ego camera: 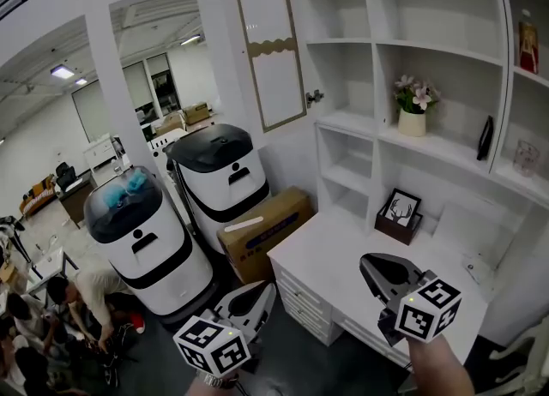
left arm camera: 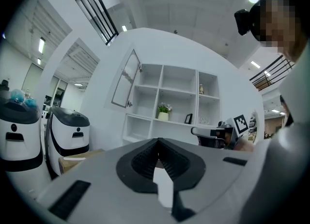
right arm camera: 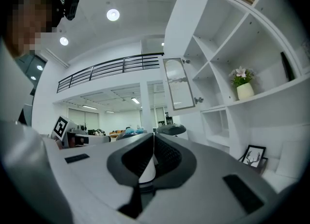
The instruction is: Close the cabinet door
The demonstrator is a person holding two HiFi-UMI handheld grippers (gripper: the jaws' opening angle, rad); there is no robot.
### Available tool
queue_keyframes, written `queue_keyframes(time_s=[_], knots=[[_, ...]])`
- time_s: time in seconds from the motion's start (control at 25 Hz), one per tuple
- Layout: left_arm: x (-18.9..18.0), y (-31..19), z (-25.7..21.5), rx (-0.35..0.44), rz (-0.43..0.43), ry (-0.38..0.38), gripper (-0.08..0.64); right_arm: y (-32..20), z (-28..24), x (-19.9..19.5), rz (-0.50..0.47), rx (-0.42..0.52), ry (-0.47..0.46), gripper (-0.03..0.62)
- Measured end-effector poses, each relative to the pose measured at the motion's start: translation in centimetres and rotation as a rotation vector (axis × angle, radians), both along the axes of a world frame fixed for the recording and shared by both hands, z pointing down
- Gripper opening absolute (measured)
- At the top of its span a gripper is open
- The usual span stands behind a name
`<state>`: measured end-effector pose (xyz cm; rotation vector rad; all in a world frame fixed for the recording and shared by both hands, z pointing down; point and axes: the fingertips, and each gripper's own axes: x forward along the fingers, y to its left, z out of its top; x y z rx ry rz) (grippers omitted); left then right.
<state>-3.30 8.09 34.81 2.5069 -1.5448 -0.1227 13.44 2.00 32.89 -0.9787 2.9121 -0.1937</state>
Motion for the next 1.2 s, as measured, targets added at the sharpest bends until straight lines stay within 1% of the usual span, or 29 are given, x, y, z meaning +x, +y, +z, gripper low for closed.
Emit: queue_keyframes(time_s=[0.6,0.88,1.2], knots=[[-5.9,-3.1,-0.5,-0.007,0.036,-0.024,0.006,-3.0,-0.2,-5.3,0.034,-0.019,-0.046,0.005],[-8.2,-5.8,0.2,-0.017,0.08,-0.023,0.006,-4.9,0.0,-7.2,0.089,-0.028,-0.053,0.005],[-11.2,-9.4,1.5,-0.036,0.133,0.005,0.006,-7.3,0.8,-9.4,0.157,-0.047,-0.034,0.005]])
